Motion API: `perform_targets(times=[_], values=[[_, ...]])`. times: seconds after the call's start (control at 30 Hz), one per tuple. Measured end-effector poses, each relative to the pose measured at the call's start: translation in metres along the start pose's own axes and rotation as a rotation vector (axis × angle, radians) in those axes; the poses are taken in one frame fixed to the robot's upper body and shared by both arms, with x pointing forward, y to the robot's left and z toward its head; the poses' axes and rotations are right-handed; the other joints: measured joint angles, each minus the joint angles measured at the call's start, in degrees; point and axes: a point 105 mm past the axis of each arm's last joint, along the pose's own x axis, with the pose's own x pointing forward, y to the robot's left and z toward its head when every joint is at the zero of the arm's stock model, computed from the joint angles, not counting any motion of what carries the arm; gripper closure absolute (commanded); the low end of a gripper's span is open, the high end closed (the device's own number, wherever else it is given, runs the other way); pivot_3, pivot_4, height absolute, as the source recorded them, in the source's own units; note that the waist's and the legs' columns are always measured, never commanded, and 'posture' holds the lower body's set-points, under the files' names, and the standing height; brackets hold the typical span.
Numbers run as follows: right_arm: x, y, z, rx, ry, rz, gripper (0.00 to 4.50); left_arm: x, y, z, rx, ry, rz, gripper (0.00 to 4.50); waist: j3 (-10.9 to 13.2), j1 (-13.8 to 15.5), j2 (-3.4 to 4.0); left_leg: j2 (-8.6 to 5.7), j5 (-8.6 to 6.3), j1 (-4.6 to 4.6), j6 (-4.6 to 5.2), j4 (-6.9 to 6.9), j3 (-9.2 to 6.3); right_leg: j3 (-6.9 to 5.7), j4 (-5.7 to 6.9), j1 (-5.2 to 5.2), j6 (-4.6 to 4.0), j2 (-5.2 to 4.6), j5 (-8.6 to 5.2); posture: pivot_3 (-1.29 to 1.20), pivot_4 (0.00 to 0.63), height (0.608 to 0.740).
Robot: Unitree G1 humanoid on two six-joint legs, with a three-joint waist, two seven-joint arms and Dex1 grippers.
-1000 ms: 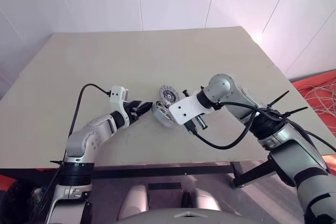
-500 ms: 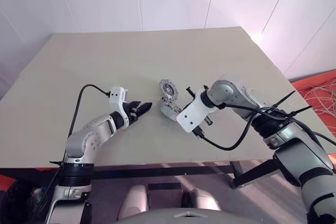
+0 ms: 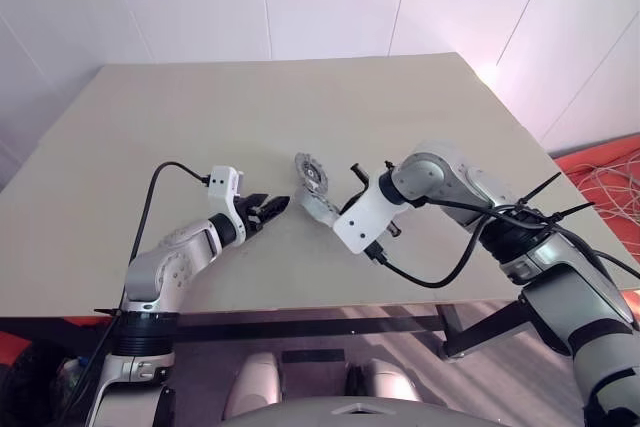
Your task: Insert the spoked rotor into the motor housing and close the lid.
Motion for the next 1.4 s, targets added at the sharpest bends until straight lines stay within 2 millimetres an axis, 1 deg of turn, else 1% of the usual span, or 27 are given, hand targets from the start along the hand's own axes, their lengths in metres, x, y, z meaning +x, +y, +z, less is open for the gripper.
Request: perform_targets(times=[0.07,0.2,0.27,0.3,0.33,0.43,0.57,0.77,0.97,1.07,1.3,1.4], values=[[-0.001,-0.002,0.001,-0.007,0.000,-0.005,3.78,0.000,0.000,0.000,0.000,0.000,0.000,1.19,0.00,0.01,0.00,0.00,0.00,0.00,0.00,0.02,0.00,0.00,0.00,-0.07,0.00,0.00,0.00,0.00,0.000,0.740],[-0.007,-0.011,0.001,-0.024,0.002,-0.038,2.52,-0.001,0.001,0.000,0.001,0.002,0.005,1.19,-0.01,0.11,-0.02,0.00,0.00,0.02,0.01,0.02,0.01,0.00,0.00,-0.06,0.00,0.00,0.00,0.00,0.000,0.740],[-0.007,-0.012,0.002,-0.024,0.001,-0.048,1.80,-0.001,0.002,0.000,0.001,0.002,0.006,1.19,-0.02,0.08,-0.03,0.00,-0.01,0.03,0.00,0.03,0.01,0.00,0.00,-0.01,0.00,0.00,0.00,0.00,0.000,0.740],[-0.007,-0.013,0.002,-0.025,-0.002,-0.055,1.52,-0.001,0.002,0.000,0.001,0.001,0.007,1.19,-0.02,0.05,-0.03,0.00,-0.01,0.03,0.00,0.03,0.01,0.00,0.00,-0.01,0.00,0.00,0.00,0.00,0.000,0.740],[-0.006,-0.014,0.003,-0.025,-0.004,-0.061,1.09,-0.001,0.002,0.000,0.001,0.000,0.009,1.19,-0.02,0.04,-0.03,0.01,0.00,0.02,-0.01,0.03,0.01,0.00,0.01,0.01,0.00,0.00,0.00,0.00,0.000,0.740],[-0.006,-0.015,0.003,-0.020,-0.006,-0.067,0.06,-0.001,0.002,0.000,0.000,0.000,0.012,1.19,-0.02,0.06,-0.03,0.00,0.00,0.02,-0.01,0.03,0.01,0.00,0.02,0.02,0.00,0.00,0.00,0.00,0.000,0.740],[-0.006,-0.017,0.004,-0.006,-0.014,-0.075,0.02,-0.001,0.003,0.000,0.002,0.001,0.014,1.19,-0.02,0.05,-0.03,0.01,0.00,0.02,-0.01,0.03,0.02,0.00,0.02,0.02,0.00,0.00,0.00,0.00,0.000,0.740],[-0.008,-0.026,0.008,0.063,-0.051,-0.117,0.02,-0.003,0.007,0.003,0.005,-0.004,0.030,1.19,-0.02,0.03,-0.03,0.01,0.00,0.02,-0.01,0.03,0.02,0.00,0.02,0.03,0.00,0.00,0.00,0.00,0.000,0.740],[-0.010,-0.033,0.010,0.133,-0.075,-0.149,0.02,-0.020,0.029,0.016,0.022,-0.041,0.112,1.19,-0.02,0.00,-0.04,0.01,-0.01,0.05,-0.02,0.03,0.02,0.00,0.02,0.04,0.00,0.00,0.00,0.00,0.000,0.740],[-0.011,-0.034,0.012,0.145,-0.082,-0.155,0.02,-0.025,0.035,0.017,0.020,-0.045,0.135,1.19,-0.02,0.02,-0.04,0.01,-0.01,0.05,-0.02,0.03,0.02,0.00,0.02,0.03,0.00,0.00,0.00,0.00,0.000,0.740],[-0.013,-0.036,0.014,0.172,-0.099,-0.166,0.02,-0.025,0.035,0.016,0.017,-0.045,0.137,1.19,-0.03,0.03,-0.05,0.01,-0.05,0.06,-0.14,0.02,0.02,0.00,0.03,0.06,0.00,0.00,0.00,0.00,0.000,0.740],[-0.016,-0.034,0.017,0.172,-0.129,-0.159,0.02,-0.025,0.035,0.016,0.015,-0.045,0.135,1.19,-0.03,0.07,-0.06,0.01,-0.04,0.06,-0.12,0.03,0.02,0.00,0.02,0.06,0.00,0.00,0.00,0.00,0.000,0.740]])
